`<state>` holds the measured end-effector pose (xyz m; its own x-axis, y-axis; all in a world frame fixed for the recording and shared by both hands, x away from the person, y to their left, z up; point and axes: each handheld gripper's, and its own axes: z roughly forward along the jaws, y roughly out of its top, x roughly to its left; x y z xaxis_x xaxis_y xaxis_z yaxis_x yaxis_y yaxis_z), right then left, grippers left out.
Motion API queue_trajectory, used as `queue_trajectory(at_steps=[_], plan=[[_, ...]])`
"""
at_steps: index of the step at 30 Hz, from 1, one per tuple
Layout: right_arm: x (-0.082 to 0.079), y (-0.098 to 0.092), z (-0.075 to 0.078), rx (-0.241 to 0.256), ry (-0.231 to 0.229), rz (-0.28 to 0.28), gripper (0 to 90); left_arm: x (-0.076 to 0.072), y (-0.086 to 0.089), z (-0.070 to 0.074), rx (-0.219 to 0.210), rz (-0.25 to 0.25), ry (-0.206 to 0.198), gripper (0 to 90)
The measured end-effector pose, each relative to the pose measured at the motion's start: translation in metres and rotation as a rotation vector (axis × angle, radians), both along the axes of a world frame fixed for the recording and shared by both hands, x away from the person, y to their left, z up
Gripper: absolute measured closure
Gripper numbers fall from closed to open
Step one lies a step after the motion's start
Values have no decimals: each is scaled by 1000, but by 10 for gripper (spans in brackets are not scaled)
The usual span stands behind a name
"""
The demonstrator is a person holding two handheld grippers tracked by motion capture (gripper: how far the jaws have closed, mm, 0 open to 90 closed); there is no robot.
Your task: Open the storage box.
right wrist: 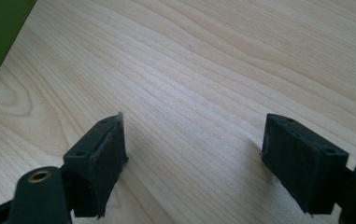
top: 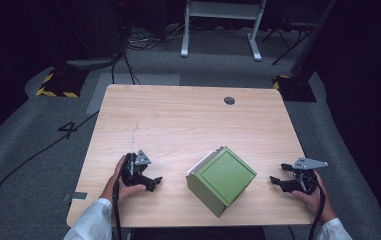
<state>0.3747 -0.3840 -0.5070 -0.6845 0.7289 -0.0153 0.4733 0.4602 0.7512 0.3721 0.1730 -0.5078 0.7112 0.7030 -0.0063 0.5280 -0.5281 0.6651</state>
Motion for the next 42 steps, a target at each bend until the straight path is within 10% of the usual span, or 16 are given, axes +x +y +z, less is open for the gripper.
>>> queue_trajectory(at_steps=[10, 12, 21, 29, 42], plan=[[1, 0, 0, 0, 1, -2, 212, 1, -7, 6, 10, -38, 16, 112], [1, 1, 0, -1, 1, -4, 206, 3, -6, 11, -31, -51, 21, 237], [0, 1, 0, -8, -9, -4, 206, 12, -30, 40, -173, -115, -59, 241], [-2, 2, 0, -19, -28, -8, 201, 30, -57, 54, -173, -160, -91, 248], [-3, 3, 0, -27, -40, -8, 199, 52, -99, 40, -150, -221, -29, 263]])
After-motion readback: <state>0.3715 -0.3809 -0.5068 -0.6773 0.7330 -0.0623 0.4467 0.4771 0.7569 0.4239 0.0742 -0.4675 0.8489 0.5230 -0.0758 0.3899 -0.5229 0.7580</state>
